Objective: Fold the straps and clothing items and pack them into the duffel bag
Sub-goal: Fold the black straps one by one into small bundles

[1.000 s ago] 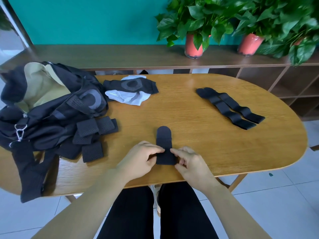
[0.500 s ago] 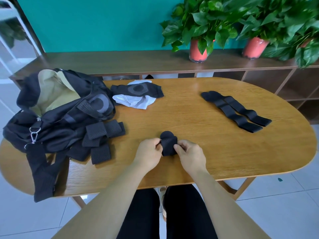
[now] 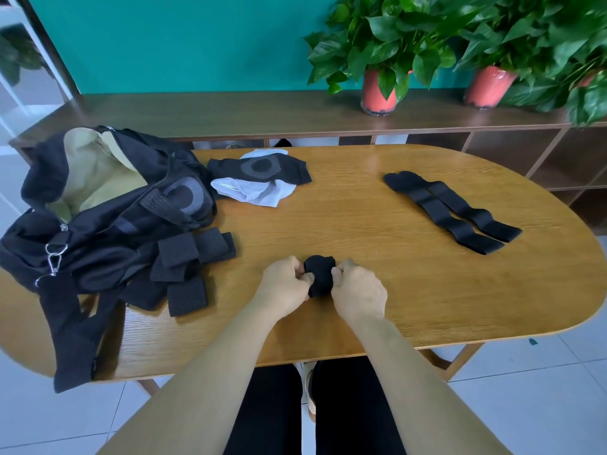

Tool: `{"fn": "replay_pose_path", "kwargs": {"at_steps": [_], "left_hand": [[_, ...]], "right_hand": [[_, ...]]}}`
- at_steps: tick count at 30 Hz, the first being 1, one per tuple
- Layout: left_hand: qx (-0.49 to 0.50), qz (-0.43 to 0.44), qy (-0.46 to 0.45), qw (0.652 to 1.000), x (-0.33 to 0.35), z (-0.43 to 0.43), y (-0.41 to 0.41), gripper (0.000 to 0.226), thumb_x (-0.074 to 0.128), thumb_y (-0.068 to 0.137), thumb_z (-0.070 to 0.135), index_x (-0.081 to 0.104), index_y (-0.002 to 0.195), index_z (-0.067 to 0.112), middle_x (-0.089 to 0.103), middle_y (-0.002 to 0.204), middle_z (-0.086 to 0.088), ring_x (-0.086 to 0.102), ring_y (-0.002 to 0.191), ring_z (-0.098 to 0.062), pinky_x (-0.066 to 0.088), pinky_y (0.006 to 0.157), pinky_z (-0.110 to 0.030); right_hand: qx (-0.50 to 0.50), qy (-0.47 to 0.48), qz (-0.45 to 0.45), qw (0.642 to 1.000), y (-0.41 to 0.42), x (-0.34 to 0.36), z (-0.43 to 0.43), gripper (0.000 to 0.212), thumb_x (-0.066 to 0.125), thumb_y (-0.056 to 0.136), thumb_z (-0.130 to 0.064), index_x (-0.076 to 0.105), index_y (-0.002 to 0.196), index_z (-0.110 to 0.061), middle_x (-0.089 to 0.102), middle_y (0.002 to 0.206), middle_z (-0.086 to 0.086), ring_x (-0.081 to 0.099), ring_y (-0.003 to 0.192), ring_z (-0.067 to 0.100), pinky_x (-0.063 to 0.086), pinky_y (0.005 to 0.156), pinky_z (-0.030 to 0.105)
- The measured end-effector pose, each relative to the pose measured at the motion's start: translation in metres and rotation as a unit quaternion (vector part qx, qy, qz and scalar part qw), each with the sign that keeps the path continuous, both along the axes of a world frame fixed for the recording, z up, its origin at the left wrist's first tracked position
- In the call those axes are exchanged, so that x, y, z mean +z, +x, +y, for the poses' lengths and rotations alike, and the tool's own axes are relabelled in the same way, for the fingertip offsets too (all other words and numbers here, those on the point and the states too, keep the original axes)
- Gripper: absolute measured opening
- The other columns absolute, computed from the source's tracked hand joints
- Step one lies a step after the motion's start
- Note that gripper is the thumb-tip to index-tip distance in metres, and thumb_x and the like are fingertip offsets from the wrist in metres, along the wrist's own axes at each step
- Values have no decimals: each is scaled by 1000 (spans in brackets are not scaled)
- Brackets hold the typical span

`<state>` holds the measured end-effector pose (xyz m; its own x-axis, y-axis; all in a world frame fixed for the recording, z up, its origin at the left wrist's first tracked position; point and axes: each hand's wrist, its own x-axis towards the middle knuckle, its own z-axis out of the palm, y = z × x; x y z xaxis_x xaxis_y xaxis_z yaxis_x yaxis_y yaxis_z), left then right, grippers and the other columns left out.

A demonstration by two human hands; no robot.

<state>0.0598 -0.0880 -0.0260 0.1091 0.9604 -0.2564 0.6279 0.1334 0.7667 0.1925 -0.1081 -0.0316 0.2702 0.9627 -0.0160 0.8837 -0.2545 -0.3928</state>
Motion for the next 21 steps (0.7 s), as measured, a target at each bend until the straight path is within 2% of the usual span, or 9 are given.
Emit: {"fn": "replay_pose_path", "kwargs": {"at_steps": [2,5,8,10,14,16,18,21], "left_hand": [[1,14,-3,1000,1,2,1,12,52,97,27,53,103,17,68,82,0,67,71,-7,46,59,-22],[7,52,-2,999,0,8,4,11,52,96,28,52,98,17,68,84,-3,68,68,-9,50,60,-24],[15,90,3,996,-2,13,7,13,55,94,30,53,92,18,68,82,-5,69,71,-16,58,71,-37],[23,106,6,994,-3,14,9,14,56,93,32,54,91,18,68,79,-5,69,71,-18,59,72,-40],[40,101,-7,994,-3,15,9,15,58,92,33,52,91,19,70,75,-3,69,65,-15,59,72,-37],[34,146,15,989,-2,14,10,19,58,91,37,51,94,19,67,80,0,67,70,-16,56,66,-33],[30,185,54,981,-1,10,11,21,58,91,39,50,97,20,60,85,3,60,75,-16,46,58,-29],[20,198,118,973,-3,4,10,18,56,93,39,50,99,23,57,81,6,57,73,-15,37,53,-26]], "right_hand": [[-3,-2,-8,1000,-1,2,1,28,35,102,-30,57,105,-13,66,91,5,50,71,19,38,60,27],[-9,-6,-15,1000,-2,3,3,28,36,101,-31,58,103,-14,66,90,4,51,71,19,38,60,27],[-16,-5,-10,1000,-3,3,4,27,38,101,-32,59,104,-14,66,91,5,58,78,22,40,61,27],[-23,-4,-6,1000,-3,2,5,25,40,100,-31,58,104,-14,67,92,5,62,83,24,41,61,28],[-35,-4,-4,999,-4,1,8,24,42,99,-31,58,102,-13,66,90,6,60,79,25,41,62,28],[-39,-3,-6,999,-5,1,8,23,42,99,-31,57,101,-13,66,89,5,57,74,23,41,61,28],[-43,0,-4,999,-6,-1,8,23,41,99,-31,55,102,-13,65,88,6,59,76,24,42,61,28],[-48,12,-3,999,-9,-3,7,24,41,99,-31,54,103,-12,64,93,7,62,81,26,41,61,28]]}}
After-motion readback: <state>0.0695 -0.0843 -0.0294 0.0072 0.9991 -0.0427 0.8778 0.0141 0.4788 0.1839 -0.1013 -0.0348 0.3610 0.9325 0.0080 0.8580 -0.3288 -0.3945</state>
